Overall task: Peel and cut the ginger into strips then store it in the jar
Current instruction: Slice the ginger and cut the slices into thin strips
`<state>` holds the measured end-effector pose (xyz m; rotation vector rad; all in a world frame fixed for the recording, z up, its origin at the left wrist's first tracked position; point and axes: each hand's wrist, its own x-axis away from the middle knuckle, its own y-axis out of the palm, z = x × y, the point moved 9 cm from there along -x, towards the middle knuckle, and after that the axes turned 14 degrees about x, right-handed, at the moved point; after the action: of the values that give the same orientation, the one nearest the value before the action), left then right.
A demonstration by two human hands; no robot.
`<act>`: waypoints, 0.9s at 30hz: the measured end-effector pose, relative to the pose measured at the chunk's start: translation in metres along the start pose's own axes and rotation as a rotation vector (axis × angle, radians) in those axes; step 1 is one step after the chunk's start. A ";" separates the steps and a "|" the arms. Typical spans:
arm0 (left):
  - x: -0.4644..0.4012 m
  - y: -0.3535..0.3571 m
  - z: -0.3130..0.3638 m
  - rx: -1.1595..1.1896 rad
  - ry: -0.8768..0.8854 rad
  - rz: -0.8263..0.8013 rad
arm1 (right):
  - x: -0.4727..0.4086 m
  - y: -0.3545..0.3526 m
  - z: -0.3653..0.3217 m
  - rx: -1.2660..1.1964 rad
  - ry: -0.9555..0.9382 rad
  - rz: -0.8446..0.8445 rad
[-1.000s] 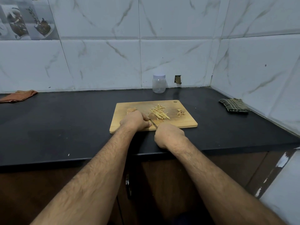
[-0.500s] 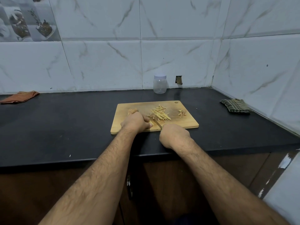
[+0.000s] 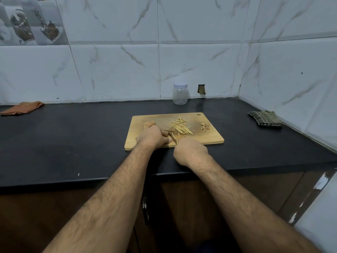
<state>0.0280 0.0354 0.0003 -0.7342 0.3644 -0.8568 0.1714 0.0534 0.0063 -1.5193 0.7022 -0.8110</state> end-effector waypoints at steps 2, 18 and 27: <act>0.000 0.000 0.000 -0.002 0.000 0.002 | -0.001 0.000 -0.001 0.013 0.002 -0.008; 0.000 0.002 -0.003 0.024 -0.004 0.009 | 0.022 0.013 0.018 0.070 0.009 -0.069; -0.011 0.006 -0.007 0.098 -0.003 -0.027 | 0.007 -0.002 0.010 -0.012 0.023 0.001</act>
<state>0.0209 0.0433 -0.0085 -0.6507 0.3077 -0.8927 0.1832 0.0536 0.0084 -1.5227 0.7260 -0.8260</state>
